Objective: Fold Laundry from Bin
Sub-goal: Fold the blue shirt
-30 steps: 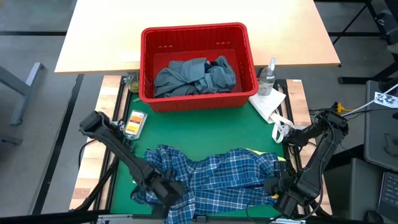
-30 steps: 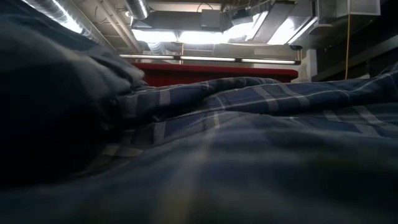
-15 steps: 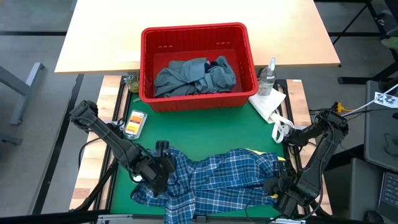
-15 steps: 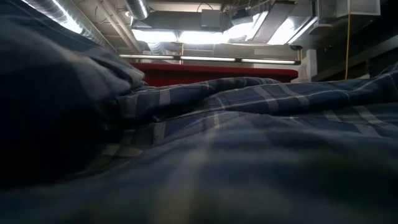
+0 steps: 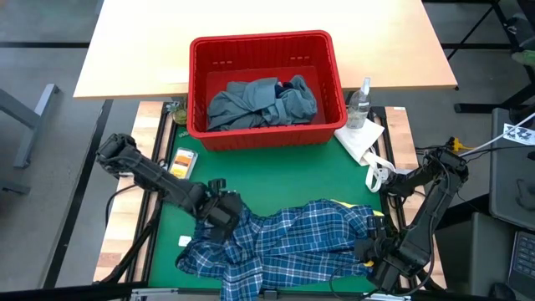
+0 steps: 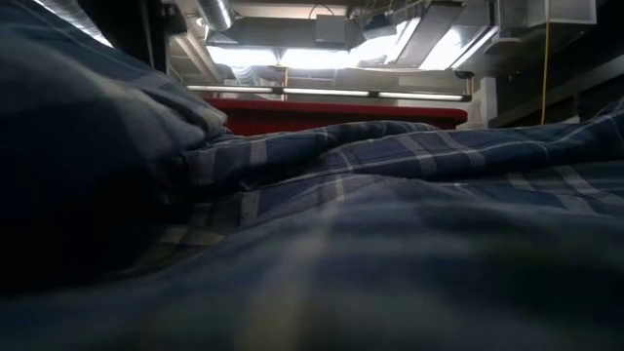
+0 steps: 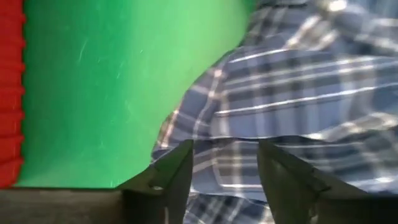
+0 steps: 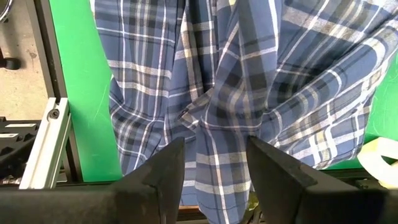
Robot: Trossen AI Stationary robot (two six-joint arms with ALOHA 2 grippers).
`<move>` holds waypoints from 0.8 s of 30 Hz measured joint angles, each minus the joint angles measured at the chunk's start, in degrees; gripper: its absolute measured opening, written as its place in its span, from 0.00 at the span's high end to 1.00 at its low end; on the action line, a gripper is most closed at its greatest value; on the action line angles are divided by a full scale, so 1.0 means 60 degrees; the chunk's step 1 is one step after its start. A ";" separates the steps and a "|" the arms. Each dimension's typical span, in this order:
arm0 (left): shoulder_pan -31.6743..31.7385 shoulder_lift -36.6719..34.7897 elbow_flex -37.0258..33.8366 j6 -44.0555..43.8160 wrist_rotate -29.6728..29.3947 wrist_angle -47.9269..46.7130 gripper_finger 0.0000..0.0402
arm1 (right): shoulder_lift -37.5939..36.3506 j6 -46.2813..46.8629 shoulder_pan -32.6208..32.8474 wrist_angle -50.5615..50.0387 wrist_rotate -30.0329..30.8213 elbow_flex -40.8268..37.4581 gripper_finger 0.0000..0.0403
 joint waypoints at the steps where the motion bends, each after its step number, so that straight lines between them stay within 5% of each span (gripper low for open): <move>1: 0.0156 0.0000 -0.0140 -0.0002 0.0149 0.0005 0.55 | -0.0001 0.0004 0.0000 0.0000 0.0000 0.0000 0.58; 16: 0.1362 0.0004 -0.2361 -0.0183 0.3537 0.1453 0.55 | 0.0002 0.0025 0.0000 0.0000 0.0000 0.0000 0.58; 24: 0.1169 0.0004 -0.2442 -0.0001 0.3652 0.1431 0.71 | 0.0001 0.0033 0.0000 0.0000 0.0000 0.0000 0.58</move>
